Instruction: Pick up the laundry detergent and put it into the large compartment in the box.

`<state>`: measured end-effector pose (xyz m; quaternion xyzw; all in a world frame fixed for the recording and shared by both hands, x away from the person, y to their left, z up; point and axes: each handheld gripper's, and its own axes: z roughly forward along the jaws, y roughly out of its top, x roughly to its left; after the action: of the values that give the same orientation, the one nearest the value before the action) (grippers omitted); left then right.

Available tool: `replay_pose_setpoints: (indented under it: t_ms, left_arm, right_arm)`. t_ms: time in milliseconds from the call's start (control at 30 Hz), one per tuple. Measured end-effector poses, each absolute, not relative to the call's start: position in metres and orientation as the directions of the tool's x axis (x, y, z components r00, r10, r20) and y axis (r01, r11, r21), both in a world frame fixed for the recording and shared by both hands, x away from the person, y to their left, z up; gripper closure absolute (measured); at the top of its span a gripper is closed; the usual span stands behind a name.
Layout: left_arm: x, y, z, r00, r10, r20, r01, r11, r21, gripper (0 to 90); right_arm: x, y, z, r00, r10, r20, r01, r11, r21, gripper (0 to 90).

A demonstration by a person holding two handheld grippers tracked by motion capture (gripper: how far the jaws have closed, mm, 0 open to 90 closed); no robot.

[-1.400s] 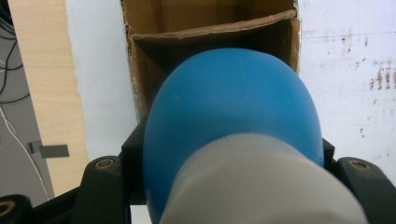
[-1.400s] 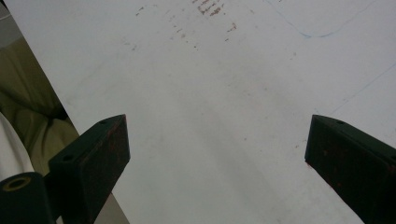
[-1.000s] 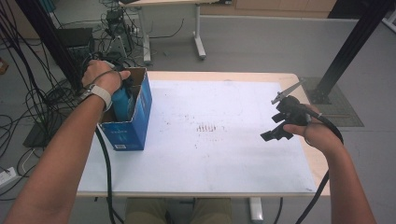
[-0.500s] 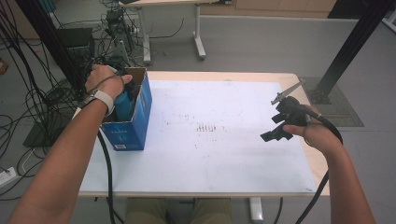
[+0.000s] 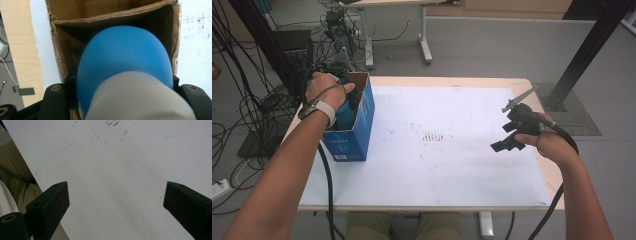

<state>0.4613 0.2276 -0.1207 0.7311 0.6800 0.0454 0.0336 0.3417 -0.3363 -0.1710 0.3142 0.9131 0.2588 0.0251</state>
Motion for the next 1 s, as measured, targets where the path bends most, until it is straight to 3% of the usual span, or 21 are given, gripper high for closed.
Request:
replay_pose_setpoints:
  t_ms: [1000]
  left_arm:
    - [0.461, 0.225, -0.136, 0.079, 0.997, 0.026, 0.992, -0.081, 0.101, 39.0]
  right_arm:
    - [0.343, -0.335, -0.173, -0.801, 0.586, 0.121, 0.562, 0.668, 0.487, 6.3]
